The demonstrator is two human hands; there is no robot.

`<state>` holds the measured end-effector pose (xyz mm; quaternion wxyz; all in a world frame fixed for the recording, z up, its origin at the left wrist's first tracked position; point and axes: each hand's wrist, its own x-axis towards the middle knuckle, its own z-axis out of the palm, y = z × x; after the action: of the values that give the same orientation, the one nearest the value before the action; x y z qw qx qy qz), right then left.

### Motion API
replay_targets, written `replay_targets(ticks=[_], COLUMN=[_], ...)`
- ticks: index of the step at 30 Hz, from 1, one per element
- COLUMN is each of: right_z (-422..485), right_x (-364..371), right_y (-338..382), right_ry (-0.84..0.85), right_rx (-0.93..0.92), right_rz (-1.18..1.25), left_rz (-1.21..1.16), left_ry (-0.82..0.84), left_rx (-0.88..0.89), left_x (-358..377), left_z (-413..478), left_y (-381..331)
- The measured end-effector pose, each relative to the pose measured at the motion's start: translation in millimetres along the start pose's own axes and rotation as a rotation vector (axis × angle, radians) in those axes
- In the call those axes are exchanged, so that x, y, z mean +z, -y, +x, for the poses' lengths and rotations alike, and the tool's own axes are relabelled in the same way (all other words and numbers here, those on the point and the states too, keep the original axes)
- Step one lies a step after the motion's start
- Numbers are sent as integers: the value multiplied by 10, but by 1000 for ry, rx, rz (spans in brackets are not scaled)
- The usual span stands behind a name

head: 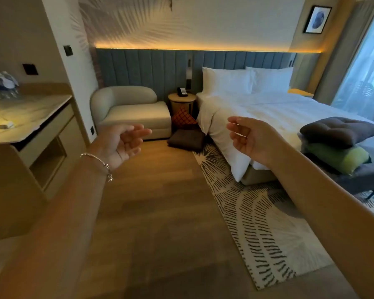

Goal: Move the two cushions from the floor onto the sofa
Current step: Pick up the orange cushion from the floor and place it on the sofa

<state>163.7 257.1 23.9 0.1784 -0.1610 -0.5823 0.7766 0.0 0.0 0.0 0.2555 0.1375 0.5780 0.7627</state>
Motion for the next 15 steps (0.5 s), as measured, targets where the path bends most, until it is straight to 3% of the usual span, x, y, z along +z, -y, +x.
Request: replay_targets(ticks=[15], right_z=[1065], right_x=[-361], right_y=[97], right_ry=[-28], right_rx=[15], right_rz=[-10], left_rz=[13], left_ry=[-47], left_rx=[-46], left_x=[372], left_z=[1107], left_y=[78])
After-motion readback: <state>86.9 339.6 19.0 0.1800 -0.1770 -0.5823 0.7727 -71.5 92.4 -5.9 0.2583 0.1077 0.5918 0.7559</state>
